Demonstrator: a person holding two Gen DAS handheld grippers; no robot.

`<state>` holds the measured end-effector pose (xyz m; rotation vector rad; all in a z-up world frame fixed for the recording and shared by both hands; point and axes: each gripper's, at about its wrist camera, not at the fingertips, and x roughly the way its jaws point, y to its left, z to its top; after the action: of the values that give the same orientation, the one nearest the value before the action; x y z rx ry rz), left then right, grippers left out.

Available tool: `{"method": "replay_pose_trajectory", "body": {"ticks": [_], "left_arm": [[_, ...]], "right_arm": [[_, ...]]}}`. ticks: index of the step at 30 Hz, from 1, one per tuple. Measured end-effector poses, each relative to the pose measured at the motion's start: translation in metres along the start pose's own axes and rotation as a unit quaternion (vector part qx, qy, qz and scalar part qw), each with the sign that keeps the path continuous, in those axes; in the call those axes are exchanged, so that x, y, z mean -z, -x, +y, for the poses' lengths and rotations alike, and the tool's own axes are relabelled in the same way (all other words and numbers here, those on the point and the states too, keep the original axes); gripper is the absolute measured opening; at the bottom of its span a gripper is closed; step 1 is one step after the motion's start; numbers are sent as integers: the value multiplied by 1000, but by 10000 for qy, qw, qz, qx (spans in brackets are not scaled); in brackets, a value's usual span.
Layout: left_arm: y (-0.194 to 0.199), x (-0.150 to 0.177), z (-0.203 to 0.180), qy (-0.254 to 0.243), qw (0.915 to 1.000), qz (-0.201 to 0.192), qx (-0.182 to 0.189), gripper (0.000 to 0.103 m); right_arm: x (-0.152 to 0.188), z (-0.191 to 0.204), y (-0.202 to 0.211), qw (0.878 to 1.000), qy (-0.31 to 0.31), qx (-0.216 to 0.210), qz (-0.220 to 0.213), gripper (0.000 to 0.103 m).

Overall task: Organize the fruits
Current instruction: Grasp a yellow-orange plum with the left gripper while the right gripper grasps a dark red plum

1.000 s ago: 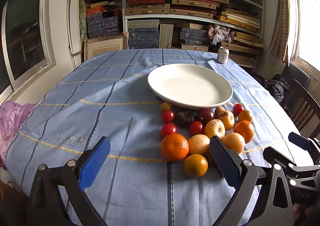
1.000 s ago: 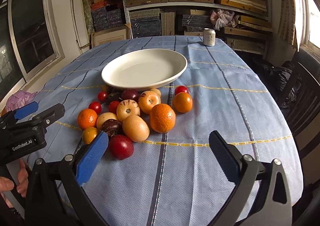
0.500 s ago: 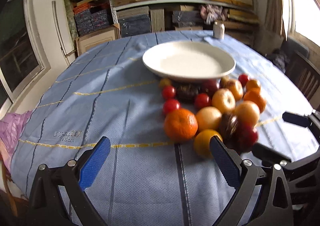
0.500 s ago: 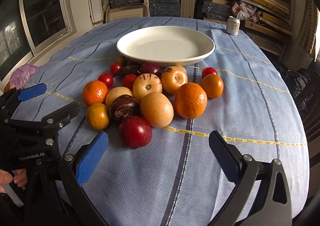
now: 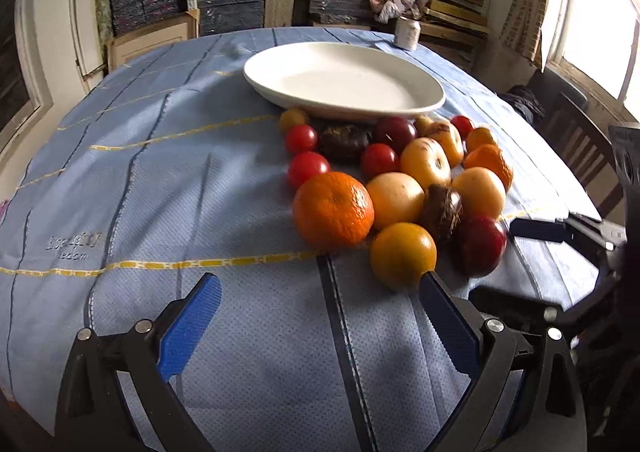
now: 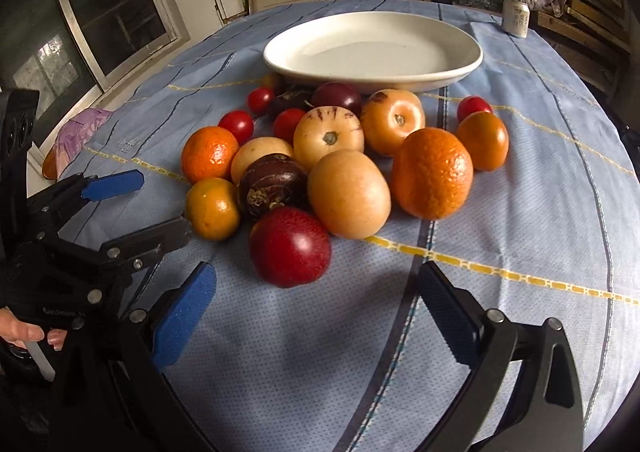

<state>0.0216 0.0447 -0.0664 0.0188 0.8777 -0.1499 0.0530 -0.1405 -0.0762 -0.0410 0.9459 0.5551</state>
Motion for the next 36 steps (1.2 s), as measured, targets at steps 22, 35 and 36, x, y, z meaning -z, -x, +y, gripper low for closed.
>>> {"method": "replay_pose_trajectory", "body": {"ticks": [22,35,36], "left_arm": [[-33,-7,-48,-475,9987,170,76,100],[-22,-10,-38,-222,9997,12,92,38],[-21,-9,-37,-221,9997,-4,53,38]], "right_arm": [[3,-6,13,9989,-416,-17,-229,39],[6,-31,31,9967,-624,29,-520,39],[6,-33,31,9964,-658,38,-533,39]]}}
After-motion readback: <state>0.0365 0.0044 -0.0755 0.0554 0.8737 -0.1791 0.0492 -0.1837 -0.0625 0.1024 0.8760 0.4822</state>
